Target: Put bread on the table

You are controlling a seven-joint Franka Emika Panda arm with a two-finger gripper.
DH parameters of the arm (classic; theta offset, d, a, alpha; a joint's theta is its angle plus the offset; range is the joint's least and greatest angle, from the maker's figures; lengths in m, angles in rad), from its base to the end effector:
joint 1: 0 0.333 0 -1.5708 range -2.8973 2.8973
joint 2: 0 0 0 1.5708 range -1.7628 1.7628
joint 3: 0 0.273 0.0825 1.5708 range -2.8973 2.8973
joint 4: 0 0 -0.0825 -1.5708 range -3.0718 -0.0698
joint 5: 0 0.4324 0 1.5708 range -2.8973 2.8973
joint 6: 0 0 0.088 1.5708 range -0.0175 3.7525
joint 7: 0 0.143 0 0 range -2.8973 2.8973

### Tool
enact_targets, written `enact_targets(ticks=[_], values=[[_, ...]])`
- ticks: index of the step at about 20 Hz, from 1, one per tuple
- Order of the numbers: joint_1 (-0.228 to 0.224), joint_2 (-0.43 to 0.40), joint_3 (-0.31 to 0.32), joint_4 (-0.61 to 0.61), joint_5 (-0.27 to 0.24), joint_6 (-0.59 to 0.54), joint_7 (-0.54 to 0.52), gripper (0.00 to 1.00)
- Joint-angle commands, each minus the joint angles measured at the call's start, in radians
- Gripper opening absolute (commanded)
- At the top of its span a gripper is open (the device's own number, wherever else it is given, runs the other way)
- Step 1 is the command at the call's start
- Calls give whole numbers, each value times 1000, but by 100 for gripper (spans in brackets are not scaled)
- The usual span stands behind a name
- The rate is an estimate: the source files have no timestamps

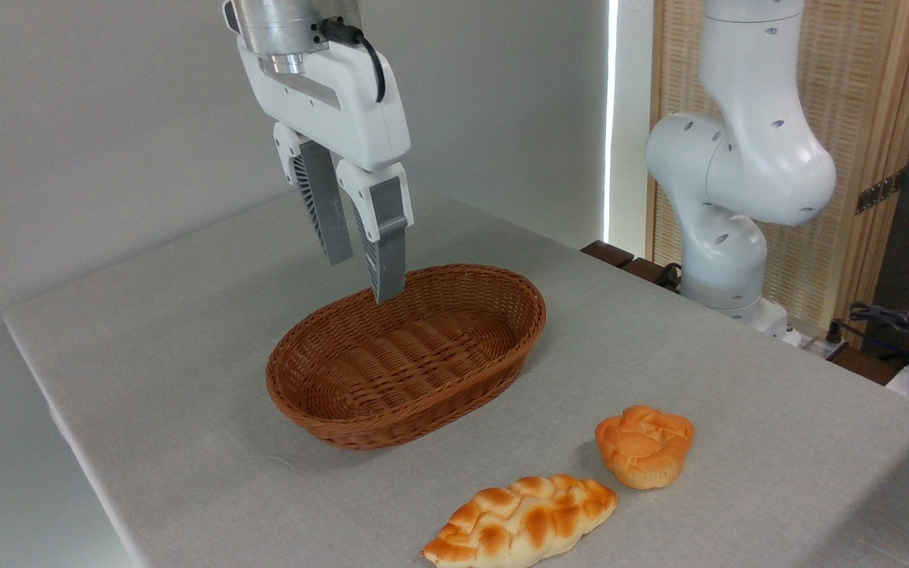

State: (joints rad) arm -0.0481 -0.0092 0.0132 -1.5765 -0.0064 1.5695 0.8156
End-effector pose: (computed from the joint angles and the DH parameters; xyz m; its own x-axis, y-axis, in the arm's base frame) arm 0.6000 -0.0218 0.5480 0.6596 -0.7516 0.0063 -0.7516 -0.6596 0.0029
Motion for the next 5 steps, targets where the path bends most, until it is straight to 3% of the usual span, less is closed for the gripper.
enact_targets(ticks=[1,5], values=[[-9,5,27,21,0,-17,5,100],[-7,5,27,21,0,-12,4,100]])
